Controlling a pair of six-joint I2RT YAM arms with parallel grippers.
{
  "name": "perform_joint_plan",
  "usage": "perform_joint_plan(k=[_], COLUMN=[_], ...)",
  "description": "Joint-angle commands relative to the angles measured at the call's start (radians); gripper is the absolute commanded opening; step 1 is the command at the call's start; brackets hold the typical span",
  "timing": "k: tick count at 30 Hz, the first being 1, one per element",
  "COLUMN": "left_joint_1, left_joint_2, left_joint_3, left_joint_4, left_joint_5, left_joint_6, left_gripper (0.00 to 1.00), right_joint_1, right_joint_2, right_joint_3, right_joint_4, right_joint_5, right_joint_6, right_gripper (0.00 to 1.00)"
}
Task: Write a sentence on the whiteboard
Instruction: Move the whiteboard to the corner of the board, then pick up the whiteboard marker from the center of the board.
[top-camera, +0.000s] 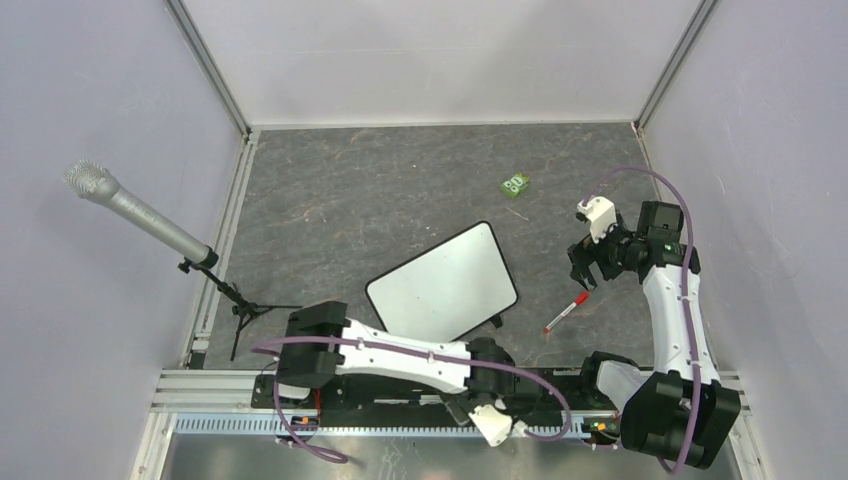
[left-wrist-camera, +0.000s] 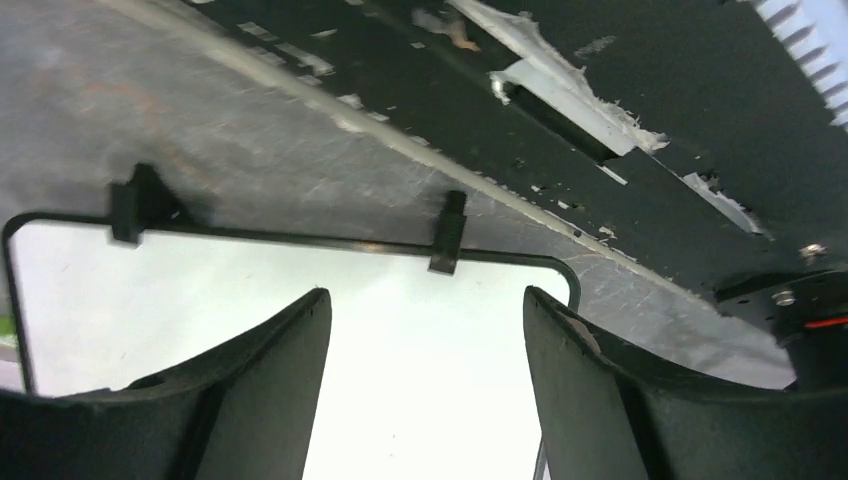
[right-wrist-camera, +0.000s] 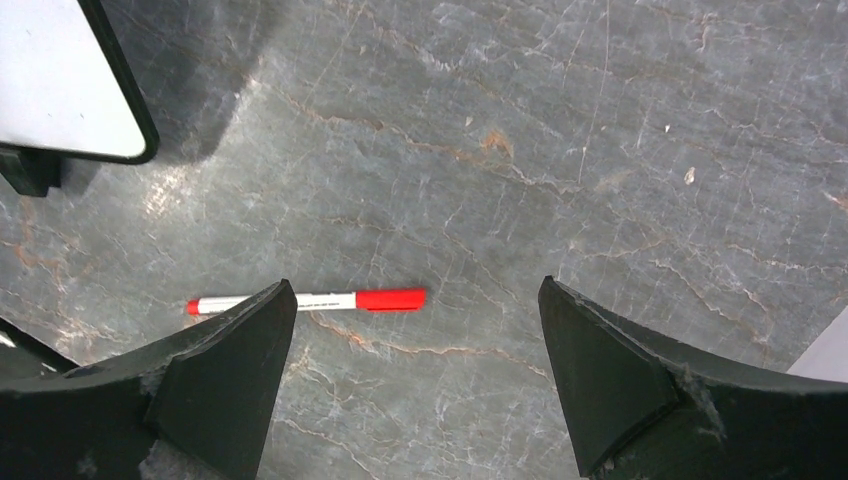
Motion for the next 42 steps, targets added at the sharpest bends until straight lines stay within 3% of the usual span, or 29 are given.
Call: perform_joint_plan(k=[1,5,9,12,14,19,24,31,37,42], left_joint_1=[0.085,0.223,0.383,0.449,0.482,0.555,0.659,0.77,0.873,0.943], left_joint_2=[-0.116,-0.146,-0.173,-0.188,-0.203,-0.231,-0.261,-0.245,-0.217,-0.2], left_joint_3=[0.144,0.235,0.329,0.365,0.368,0.409,0.495,0.583,0.638,0.637], left_joint_4=[-0.063,-0.084,-0.083,-0.07,-0.051,-0.041,-0.055,-0.04,0.003,0.034], left_joint_5=[0.182,0.315,0.44,0.451,0.45,0.441,0.558,0.715,0.754,0.783], left_joint_6=[-0.113,-0.167,-0.237,-0.274,-0.297,-0.37,-0.432,-0.515,-0.601,-0.66], left_gripper=[0.77,0.77,0.77,0.78,0.78,0.79,0.81,0.81,0.81,0.81], right_joint_1=[-0.005,-0.004,-0.004,0.0,0.025,0.148,0.251,0.377,0.524,0.628], right_joint_2=[0.028,0.08,0.103,0.116,0.135,0.146,0.11,0.11,0.116,0.128], right_joint_3=[0.032,0.039,0.024,0.019,0.023,-0.05,-0.144,-0.223,-0.281,-0.335], right_joint_4=[-0.053,-0.138,-0.251,-0.324,-0.328,-0.215,-0.095,-0.049,-0.006,0.015], right_joint_5=[0.027,-0.017,-0.061,-0.077,-0.063,0.031,0.15,0.226,0.322,0.436], right_joint_6=[-0.105,-0.264,-0.581,-0.8,-0.857,-0.861,-0.842,-0.856,-0.851,-0.874], right_gripper=[0.97,0.98,0.99,0.99,0.99,0.89,0.83,0.79,0.73,0.61])
